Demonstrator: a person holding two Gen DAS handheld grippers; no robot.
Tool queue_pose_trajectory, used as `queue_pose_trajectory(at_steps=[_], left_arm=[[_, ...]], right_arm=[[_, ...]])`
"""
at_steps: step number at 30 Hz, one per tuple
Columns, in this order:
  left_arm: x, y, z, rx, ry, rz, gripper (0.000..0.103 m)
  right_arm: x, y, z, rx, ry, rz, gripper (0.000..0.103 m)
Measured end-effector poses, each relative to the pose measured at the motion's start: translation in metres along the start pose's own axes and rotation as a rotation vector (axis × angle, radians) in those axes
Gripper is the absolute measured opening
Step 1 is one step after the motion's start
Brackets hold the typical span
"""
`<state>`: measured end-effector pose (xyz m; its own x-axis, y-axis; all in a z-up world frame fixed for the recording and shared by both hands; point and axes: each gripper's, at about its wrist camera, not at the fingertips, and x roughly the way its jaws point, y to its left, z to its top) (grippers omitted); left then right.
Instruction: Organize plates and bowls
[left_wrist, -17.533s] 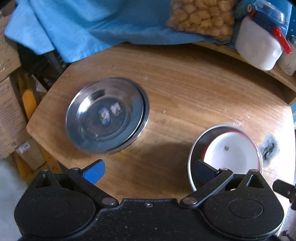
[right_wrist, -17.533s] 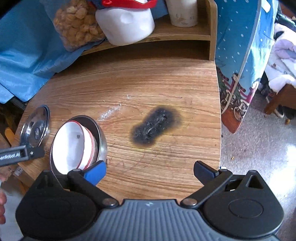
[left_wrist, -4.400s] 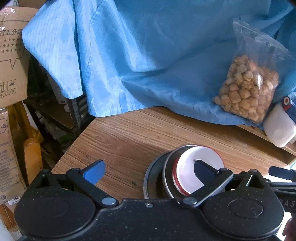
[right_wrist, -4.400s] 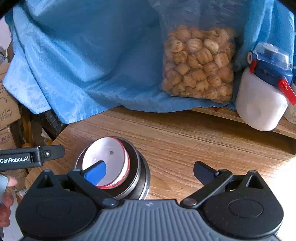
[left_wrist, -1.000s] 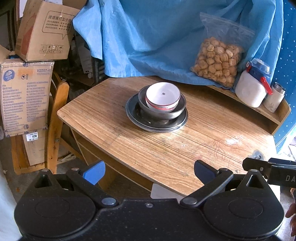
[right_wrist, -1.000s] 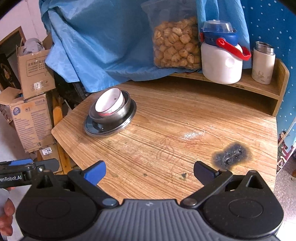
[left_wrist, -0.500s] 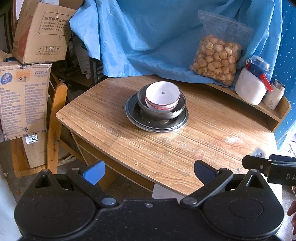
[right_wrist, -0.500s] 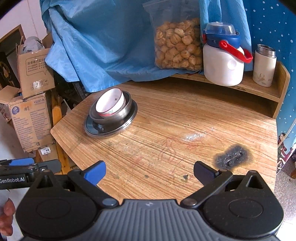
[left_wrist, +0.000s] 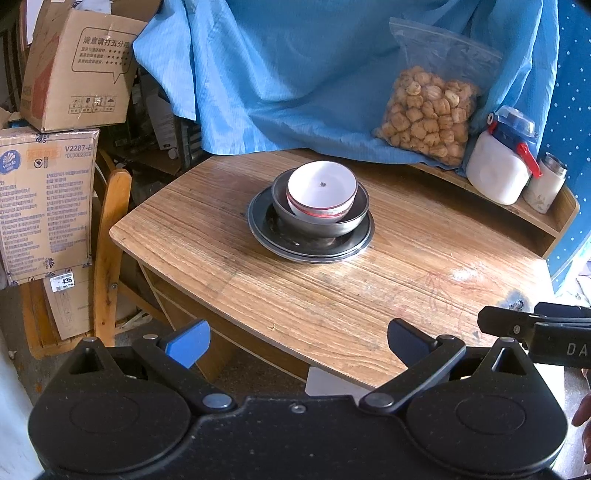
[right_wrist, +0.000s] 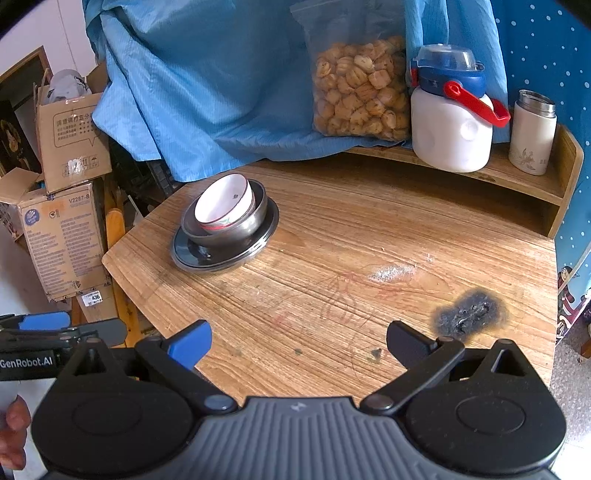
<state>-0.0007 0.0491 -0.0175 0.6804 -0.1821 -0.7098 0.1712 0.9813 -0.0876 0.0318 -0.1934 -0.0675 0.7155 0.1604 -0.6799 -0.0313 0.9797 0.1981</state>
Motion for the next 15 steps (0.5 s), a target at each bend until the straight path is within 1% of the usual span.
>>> queue_pose_trajectory(at_steps=[5,15], left_arm=[[0.0025,0.0011,0.0005,0.004,0.008,0.008,0.102],[0.0040,0.0009,0.0010,0.008,0.013,0.007,0.102]], right_arm=[[0.0012,0.0007,0.0010,0.001,0.009,-0.016,0.103],[0.0015,0.0017,0.0007,-0.002,0.008,-0.018,0.103]])
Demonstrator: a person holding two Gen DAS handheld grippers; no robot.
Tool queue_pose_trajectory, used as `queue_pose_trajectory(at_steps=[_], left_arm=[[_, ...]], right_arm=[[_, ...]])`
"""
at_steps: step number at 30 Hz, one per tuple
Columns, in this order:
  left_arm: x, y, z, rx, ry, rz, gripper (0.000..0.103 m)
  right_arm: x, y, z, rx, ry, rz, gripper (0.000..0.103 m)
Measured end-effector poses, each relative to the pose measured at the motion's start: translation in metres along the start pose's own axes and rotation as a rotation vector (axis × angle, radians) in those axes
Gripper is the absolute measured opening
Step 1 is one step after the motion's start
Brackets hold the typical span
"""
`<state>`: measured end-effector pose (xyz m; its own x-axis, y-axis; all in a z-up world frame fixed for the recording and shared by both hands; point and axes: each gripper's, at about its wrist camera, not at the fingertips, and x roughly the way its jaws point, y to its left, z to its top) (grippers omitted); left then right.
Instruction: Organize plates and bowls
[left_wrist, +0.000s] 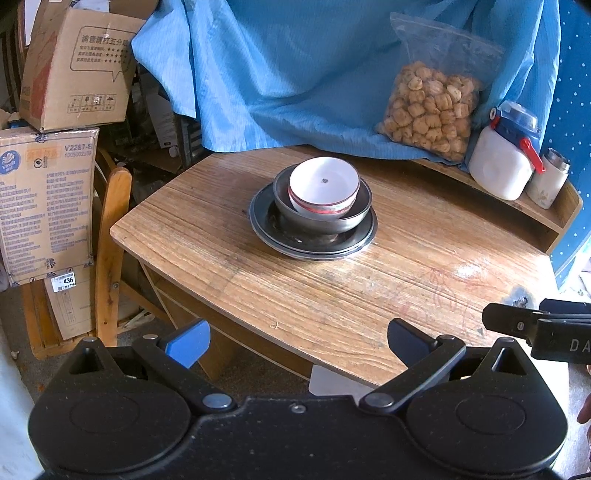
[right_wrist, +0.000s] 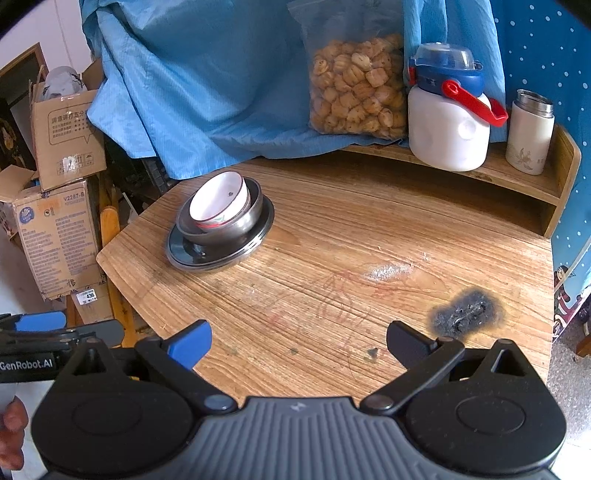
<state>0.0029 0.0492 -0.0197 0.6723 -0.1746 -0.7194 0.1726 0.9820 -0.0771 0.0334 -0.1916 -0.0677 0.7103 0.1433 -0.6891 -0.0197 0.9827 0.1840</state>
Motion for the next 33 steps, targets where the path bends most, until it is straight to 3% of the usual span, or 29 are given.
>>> queue_pose_trajectory(at_steps=[33], left_arm=[[0.0004,0.0006,-0.0004,-0.009,-0.001,0.004,0.102]], right_arm=[[-0.0003,-0.0037,-0.0006,0.002,0.002,-0.002,0.103]])
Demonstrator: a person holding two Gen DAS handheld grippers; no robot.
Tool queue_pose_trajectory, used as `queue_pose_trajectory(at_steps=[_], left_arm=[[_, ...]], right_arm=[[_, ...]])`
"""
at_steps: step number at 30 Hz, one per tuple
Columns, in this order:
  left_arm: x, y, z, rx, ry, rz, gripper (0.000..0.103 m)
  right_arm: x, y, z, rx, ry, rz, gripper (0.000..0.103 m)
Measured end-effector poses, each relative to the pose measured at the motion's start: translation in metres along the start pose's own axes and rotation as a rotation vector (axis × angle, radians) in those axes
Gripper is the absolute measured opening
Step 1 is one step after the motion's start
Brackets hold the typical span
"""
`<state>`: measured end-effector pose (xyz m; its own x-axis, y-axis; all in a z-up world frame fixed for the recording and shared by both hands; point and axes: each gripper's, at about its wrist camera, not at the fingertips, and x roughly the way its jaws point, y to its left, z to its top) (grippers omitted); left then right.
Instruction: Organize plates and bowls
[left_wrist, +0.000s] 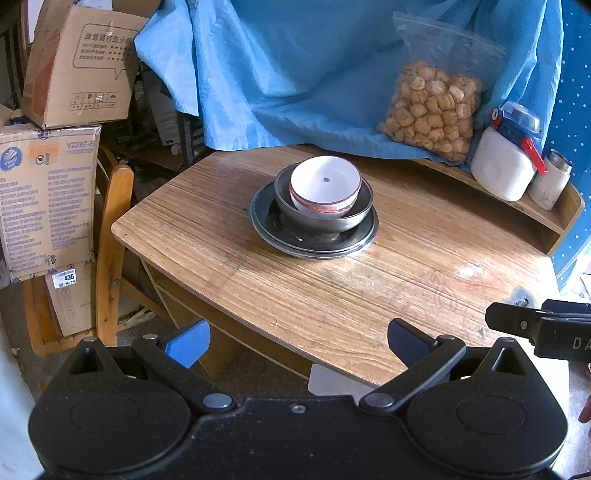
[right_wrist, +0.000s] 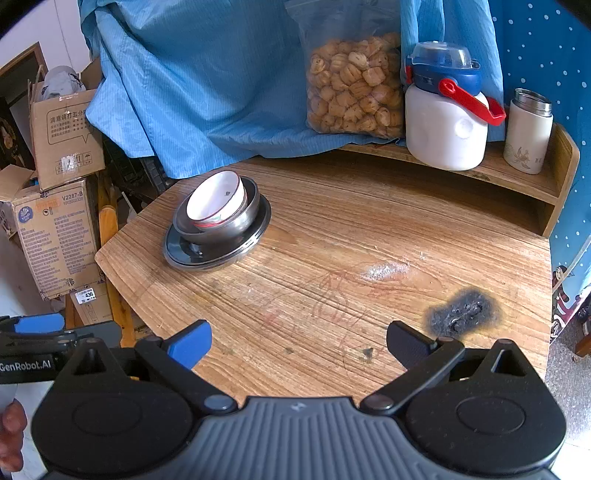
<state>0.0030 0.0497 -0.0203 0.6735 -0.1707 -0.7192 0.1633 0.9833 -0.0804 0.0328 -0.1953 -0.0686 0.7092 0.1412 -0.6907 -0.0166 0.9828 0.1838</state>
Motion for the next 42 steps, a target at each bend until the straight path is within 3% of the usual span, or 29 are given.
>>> queue_pose_trajectory(at_steps=[42], left_arm=[[0.0001,-0.0048,0.0022,-0.008,-0.019,-0.019,0.102]], right_arm=[[0.0048,-0.0030,-0.0013,-0.009,0.018,0.015,0.103]])
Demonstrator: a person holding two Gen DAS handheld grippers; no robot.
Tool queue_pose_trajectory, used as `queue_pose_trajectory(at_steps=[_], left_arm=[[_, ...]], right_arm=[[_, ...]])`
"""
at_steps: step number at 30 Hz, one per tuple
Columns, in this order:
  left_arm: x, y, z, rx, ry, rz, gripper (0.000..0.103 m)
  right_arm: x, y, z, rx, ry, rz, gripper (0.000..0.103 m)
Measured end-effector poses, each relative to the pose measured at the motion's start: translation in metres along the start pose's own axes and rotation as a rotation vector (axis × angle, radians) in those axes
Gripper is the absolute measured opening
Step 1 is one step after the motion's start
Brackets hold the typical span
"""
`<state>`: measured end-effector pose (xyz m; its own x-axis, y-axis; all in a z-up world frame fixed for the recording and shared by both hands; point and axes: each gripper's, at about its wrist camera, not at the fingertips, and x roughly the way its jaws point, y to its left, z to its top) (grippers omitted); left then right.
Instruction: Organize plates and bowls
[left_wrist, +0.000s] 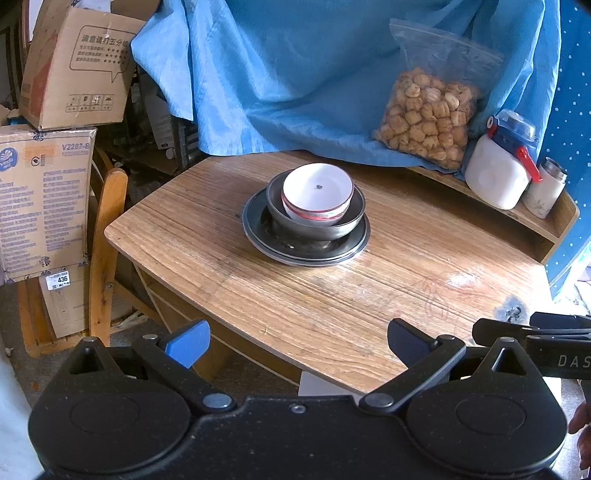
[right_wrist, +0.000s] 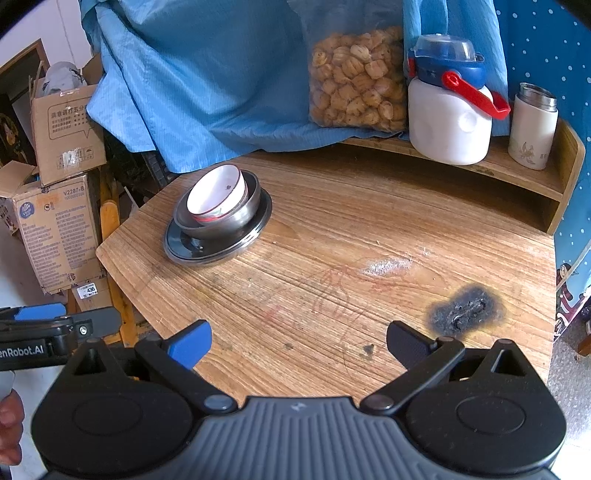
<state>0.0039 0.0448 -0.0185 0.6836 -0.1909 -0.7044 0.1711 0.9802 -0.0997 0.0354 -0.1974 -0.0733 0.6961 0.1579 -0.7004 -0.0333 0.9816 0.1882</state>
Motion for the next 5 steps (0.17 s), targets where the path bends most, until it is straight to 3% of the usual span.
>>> queue_pose_trajectory(at_steps=[5], left_arm=[[-0.0006,-0.0047,0.0006,0.005,-0.002,0.000,0.102]], right_arm=[[-0.0005,-0.0016,0.0001,0.000,0.000,0.003,0.103]])
